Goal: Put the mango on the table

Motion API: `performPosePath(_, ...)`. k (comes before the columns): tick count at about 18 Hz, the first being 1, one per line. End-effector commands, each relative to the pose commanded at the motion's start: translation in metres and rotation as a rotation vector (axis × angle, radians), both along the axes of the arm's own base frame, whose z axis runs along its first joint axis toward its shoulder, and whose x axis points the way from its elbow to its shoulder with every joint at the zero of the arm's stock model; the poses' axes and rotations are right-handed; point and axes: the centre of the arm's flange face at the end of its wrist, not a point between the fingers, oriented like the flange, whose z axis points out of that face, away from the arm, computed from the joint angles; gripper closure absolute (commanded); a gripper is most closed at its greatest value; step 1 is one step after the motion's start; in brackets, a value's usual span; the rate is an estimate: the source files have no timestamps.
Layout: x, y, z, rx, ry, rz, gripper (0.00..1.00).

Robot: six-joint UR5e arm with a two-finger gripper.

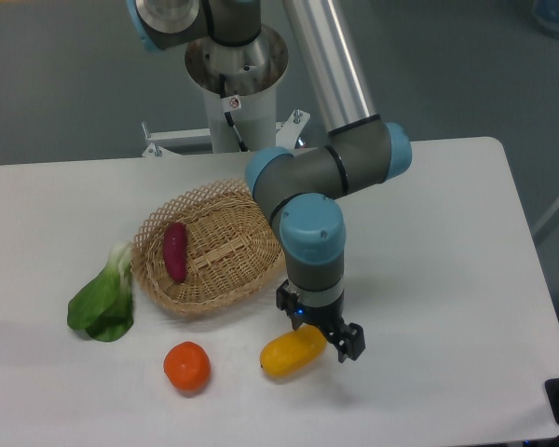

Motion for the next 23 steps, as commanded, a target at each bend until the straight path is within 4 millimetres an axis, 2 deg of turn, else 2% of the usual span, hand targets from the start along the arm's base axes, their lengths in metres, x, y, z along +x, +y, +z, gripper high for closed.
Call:
performPosePath(3, -0.025, -0.014, 0.019, -0.015, -0.023, 0.031, 0.0)
performPosePath(7, -0.047, -0.025, 0.048, -0.052, -0.102, 0.049, 0.0)
performPosePath(9, -0.056, -0.033, 0.053, -0.069, -0.129, 0.035, 0.0)
performPosePath(12, -0.072, -0.055, 0.06, -0.083, -0.145, 0.003, 0.0)
performPosePath(16, -0.082, -0.074, 0.066, -0.109, -0.161, -0.066, 0.0)
performPosePath(19, -0.094, -0.086, 0.067, -0.115, -0.167, -0.06, 0.0)
performPosePath(23, -0.108, -0.105, 0.066, -0.141, -0.165, -0.14, 0.0)
